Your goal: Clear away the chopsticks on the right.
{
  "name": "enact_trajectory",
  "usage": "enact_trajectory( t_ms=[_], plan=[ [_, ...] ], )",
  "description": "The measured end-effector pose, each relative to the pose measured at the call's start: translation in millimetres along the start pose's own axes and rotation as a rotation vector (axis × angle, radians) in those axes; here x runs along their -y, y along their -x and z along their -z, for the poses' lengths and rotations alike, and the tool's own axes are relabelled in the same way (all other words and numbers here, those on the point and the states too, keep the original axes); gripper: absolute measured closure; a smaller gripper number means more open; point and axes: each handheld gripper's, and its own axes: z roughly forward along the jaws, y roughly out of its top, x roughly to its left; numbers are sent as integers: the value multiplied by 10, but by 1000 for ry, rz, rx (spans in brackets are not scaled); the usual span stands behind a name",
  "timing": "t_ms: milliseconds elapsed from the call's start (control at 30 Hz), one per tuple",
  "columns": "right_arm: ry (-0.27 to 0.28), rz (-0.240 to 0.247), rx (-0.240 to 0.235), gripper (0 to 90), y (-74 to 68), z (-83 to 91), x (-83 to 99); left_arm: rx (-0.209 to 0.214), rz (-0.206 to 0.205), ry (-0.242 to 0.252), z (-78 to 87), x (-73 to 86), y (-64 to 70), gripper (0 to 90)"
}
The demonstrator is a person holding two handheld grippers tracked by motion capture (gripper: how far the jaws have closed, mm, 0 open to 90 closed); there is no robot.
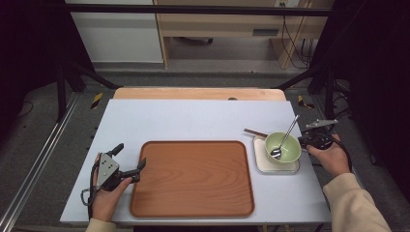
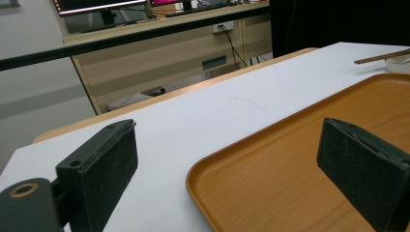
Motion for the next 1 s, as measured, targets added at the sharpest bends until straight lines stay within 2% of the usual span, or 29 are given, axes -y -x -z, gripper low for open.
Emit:
enact_trajectory(
  t_ms=[167, 1000],
  plan=[
    [-4, 13, -6, 900, -12, 7, 7, -1, -1, 0, 2, 0, -4, 68],
    [-2, 22, -33, 900, -53, 47, 29, -1, -4, -4, -1, 1, -1, 69]
  ],
)
